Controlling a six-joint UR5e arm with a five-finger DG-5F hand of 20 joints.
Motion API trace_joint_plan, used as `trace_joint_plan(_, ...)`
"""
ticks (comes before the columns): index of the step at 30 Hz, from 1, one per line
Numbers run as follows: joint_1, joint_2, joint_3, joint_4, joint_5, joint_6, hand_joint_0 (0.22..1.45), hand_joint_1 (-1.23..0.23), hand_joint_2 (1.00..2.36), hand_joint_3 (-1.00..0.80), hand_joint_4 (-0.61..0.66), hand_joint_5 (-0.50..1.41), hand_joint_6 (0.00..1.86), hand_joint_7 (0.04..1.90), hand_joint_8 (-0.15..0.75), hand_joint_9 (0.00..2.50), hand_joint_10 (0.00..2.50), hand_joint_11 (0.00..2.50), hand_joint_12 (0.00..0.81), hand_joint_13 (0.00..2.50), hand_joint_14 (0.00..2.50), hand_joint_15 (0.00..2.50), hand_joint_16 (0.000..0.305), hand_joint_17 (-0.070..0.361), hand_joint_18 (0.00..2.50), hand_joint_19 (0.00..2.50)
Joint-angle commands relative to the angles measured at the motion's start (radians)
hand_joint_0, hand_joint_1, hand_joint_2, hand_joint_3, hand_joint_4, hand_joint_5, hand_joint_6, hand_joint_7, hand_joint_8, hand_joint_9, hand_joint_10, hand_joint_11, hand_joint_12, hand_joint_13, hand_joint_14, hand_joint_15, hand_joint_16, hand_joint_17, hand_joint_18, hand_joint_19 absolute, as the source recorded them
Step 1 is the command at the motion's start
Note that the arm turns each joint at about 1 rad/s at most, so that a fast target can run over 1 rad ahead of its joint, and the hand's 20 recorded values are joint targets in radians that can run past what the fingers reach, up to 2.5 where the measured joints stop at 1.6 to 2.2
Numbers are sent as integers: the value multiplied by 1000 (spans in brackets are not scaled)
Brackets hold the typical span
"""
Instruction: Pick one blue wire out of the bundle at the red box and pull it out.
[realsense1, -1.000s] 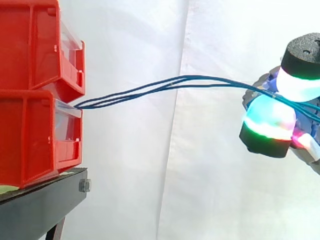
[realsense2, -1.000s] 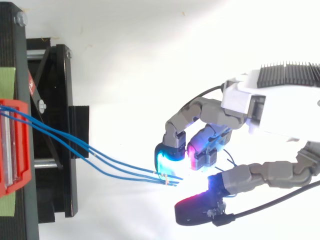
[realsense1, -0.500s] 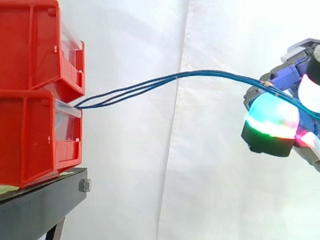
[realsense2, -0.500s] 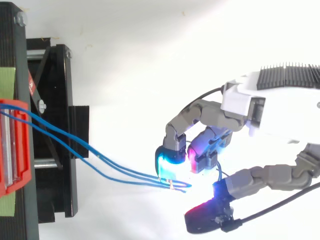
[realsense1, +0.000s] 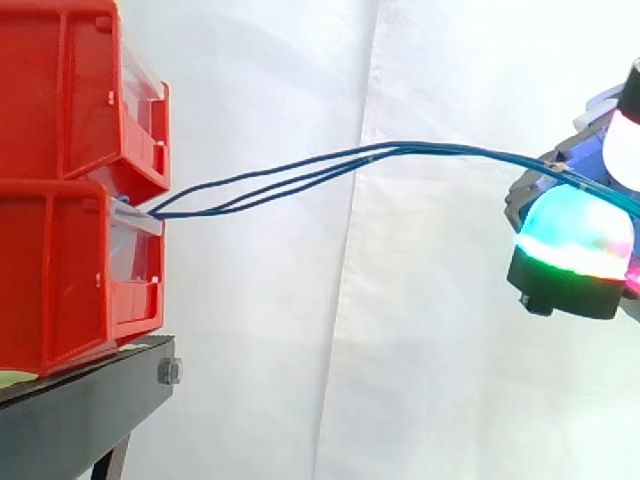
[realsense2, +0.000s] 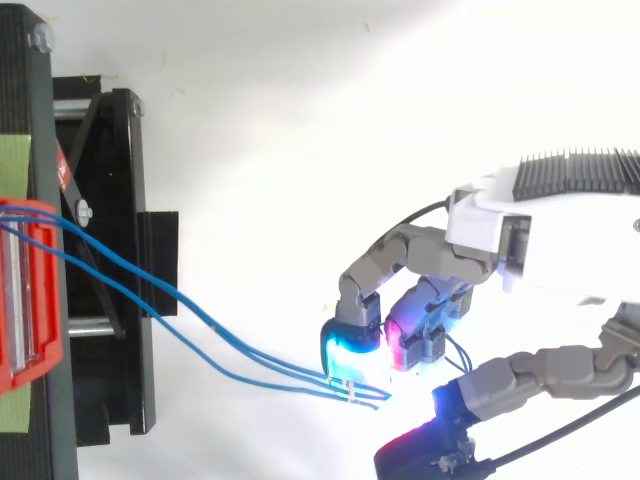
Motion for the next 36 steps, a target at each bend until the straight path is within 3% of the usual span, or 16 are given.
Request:
trace_joint_plan(1, 0, 2, 0, -1, -1, 1, 583, -687, 1004, -453, 163, -157, 960, 872, 350, 1035, 9, 705, 411, 1077, 21, 644, 49, 111, 991, 622)
trace_joint_plan(6, 1, 2, 0, -1, -1, 1, 594, -669, 1008, -387, 154, -148, 960, 912, 351, 1055, 12, 712, 409, 1080, 22, 650, 49, 111, 986, 632)
trace_joint_plan(12, 0, 5, 0, -12, -1, 1, 629, -753, 1014, -289, 125, -139, 963, 937, 361, 1073, 13, 724, 407, 1096, 23, 655, 48, 109, 1011, 622)
trace_joint_plan(15, 0, 6, 0, -18, -1, 1, 685, -852, 1013, -317, 71, -147, 972, 922, 348, 1052, 12, 745, 402, 1093, 22, 643, 48, 108, 1027, 585)
trace_joint_plan(21, 0, 6, 0, -23, -1, 8, 721, -916, 1000, -500, 135, -157, 978, 886, 339, 1018, 13, 738, 400, 1089, 22, 638, 47, 106, 1039, 571)
trace_joint_plan(26, 0, 8, 0, -38, -15, 12, 582, -805, 1000, -500, 164, -158, 973, 866, 343, 1016, 12, 723, 407, 1074, 21, 648, 49, 111, 1011, 616)
trace_joint_plan(36, 0, 17, 0, -46, -13, 12, 588, -657, 1005, -425, 160, -149, 960, 907, 353, 1051, 13, 716, 409, 1084, 22, 651, 50, 112, 997, 630)
